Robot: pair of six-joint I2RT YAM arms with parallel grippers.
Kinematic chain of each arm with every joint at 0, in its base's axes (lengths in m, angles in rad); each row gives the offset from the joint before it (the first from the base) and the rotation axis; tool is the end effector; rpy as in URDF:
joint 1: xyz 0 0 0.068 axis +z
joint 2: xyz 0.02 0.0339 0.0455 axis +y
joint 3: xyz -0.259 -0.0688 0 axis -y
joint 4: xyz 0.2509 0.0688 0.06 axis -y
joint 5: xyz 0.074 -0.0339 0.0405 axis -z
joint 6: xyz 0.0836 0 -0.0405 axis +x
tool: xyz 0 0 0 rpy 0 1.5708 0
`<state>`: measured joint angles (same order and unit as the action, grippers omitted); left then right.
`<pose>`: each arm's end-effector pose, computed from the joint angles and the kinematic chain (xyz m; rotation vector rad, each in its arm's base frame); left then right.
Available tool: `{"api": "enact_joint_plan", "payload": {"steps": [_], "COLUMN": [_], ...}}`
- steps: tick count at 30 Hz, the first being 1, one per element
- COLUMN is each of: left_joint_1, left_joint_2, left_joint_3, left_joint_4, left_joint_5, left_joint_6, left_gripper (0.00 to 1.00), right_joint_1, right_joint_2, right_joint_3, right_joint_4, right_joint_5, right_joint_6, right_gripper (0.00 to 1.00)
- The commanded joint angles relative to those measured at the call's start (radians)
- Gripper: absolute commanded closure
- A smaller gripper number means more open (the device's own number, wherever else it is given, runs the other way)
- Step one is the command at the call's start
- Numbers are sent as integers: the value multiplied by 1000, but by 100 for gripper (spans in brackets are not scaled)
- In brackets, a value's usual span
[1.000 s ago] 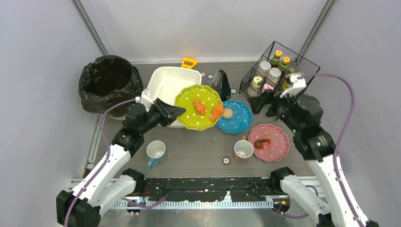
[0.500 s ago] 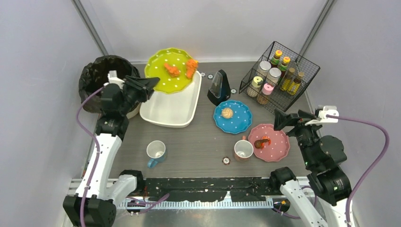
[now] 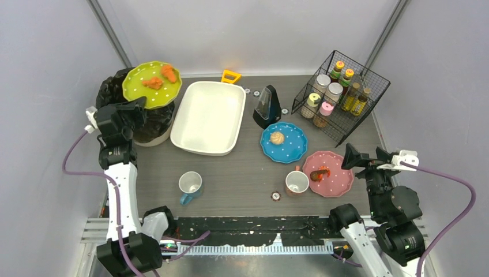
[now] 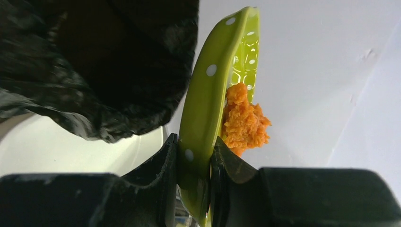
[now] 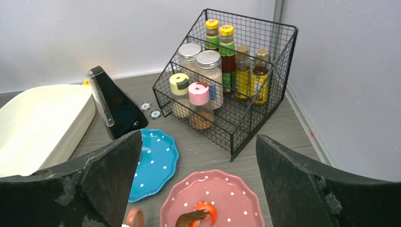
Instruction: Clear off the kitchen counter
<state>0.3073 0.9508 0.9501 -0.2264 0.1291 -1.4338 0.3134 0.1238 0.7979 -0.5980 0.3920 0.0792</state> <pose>0.2638 0.0724 0.3488 -1.3829 1.2925 -0.9060 0.0787 -0.0081 0.3605 0.1408 1.4939 0.0231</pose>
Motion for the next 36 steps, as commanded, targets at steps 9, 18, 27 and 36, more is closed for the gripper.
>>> {"api": "enact_joint_plan", "payload": {"steps": [9,18,27,36], "left_joint_1": [113,112,78,-82], "left_joint_2": [14,127,234,253], "left_joint_3": [199,312,419,365], "left_joint_4": [107,116,218,515], "left_joint_5": [-313,-444,-529,-616], "left_joint_6": [66,481,1030,1598], "left_gripper": [100,100,100,100], "right_joint_1": [50,64,66,67], "right_joint_2": [-134,-223,-240,-246], "right_joint_3": [-120,-181,-209,-224], "right_joint_4": [108,143,161,175], "right_joint_5": [111,141,128,125], "right_joint_6": [-50,-58,-52,-56], "right_gripper": [5,5,5,5]}}
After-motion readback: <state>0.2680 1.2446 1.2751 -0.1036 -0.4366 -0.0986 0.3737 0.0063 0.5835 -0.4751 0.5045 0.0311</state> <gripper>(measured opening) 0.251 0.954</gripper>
